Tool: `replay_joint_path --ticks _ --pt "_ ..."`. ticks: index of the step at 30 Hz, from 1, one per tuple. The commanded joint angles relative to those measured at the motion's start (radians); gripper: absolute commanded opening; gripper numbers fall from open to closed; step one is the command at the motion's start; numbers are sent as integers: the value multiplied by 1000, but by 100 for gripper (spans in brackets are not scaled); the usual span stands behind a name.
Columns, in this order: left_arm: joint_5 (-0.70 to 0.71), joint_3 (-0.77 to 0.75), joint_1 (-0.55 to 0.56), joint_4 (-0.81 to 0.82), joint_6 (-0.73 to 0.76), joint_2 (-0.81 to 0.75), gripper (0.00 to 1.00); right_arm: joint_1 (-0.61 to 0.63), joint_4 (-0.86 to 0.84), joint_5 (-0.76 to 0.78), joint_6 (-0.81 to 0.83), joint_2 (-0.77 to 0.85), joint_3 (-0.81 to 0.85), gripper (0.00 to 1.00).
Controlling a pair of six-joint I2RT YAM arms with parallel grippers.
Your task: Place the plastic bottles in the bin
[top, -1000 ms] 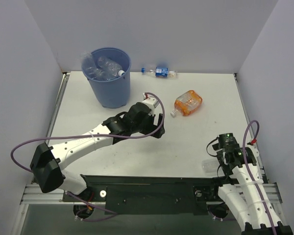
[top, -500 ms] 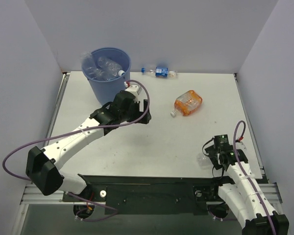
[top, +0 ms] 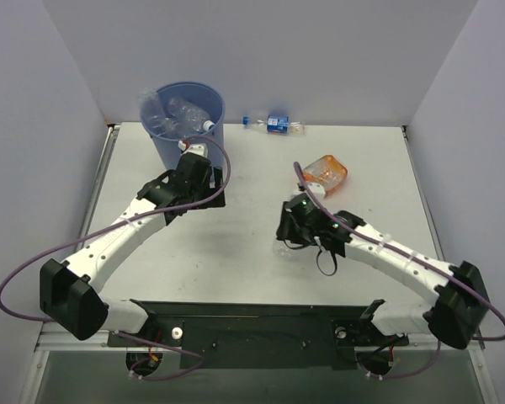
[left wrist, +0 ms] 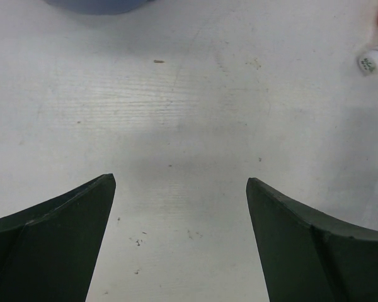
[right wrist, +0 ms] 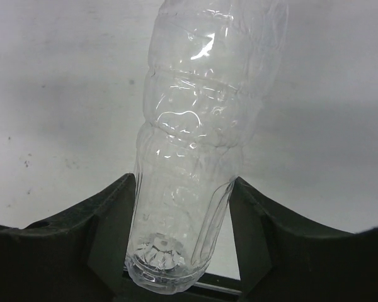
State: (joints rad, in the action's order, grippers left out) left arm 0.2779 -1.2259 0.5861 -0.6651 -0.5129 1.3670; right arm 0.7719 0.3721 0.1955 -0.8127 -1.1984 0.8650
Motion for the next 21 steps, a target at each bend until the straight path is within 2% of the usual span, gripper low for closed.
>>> replay_joint_path --ticks 1,5,10,12,15,18,21 --pt "72 -32 -19 -67 -38 -65 97 63 -82 -79 145 -202 126 50" --pt "102 0 -37 -73 -77 -106 97 78 -143 -151 156 -318 175 59" --pt "8 0 -58 -97 -122 -86 97 98 -156 -186 161 -382 195 81" --pt "-23 -3 -57 -100 -147 -59 97 98 -153 -174 158 -372 192 86" --pt "-81 12 -46 -62 -197 -28 97 95 -139 -120 158 -316 164 89" --pt "-101 17 -19 -28 -236 7 97 69 -101 -12 178 -181 132 90" --pt "-105 6 44 1 -288 44 97 -15 -49 73 184 -40 59 91"
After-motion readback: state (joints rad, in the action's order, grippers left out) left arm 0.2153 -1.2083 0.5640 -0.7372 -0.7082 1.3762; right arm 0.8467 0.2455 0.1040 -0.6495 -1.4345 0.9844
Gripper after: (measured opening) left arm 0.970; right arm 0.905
